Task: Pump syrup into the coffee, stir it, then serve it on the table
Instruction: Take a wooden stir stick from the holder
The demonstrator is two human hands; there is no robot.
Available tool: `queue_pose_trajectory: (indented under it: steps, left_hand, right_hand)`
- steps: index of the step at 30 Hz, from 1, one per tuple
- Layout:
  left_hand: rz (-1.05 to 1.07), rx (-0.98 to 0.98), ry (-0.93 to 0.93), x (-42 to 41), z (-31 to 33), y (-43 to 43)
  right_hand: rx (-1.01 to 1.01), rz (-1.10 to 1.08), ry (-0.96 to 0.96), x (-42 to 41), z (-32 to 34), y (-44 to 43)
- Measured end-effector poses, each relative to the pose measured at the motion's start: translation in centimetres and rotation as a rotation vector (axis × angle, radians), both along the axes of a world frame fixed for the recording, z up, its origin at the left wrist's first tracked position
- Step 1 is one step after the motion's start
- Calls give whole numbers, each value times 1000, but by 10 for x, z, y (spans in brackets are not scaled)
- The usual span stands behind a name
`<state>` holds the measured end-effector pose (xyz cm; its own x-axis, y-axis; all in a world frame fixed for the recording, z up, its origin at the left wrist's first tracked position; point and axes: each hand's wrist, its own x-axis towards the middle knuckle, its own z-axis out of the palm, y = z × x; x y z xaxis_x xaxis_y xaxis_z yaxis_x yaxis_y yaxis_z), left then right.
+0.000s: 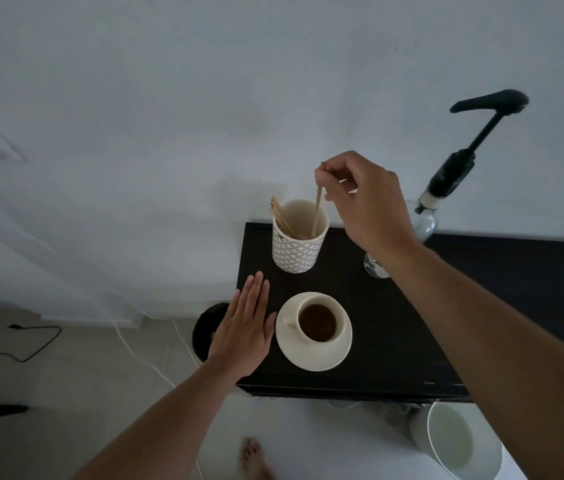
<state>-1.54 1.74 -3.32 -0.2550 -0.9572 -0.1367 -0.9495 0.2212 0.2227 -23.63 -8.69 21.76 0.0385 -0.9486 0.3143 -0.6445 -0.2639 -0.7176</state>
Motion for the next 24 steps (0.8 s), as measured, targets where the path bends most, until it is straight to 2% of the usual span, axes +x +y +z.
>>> queue_pose_trajectory:
  steps: [5, 8, 17, 24]
  left_hand:
    - [22, -17, 10, -3, 2, 2]
    - [29, -36, 12, -3, 2, 5]
    - [48, -82, 68, -7, -1, 16]
    - [69, -86, 82, -9, 0, 16]
  right_hand:
    - [-67, -15, -20, -25, 10, 23]
    - [-30, -17, -65, -41, 6, 34]
    - [410, -84, -48, -81, -85, 66]
    - [706, -185, -96, -78, -150, 71]
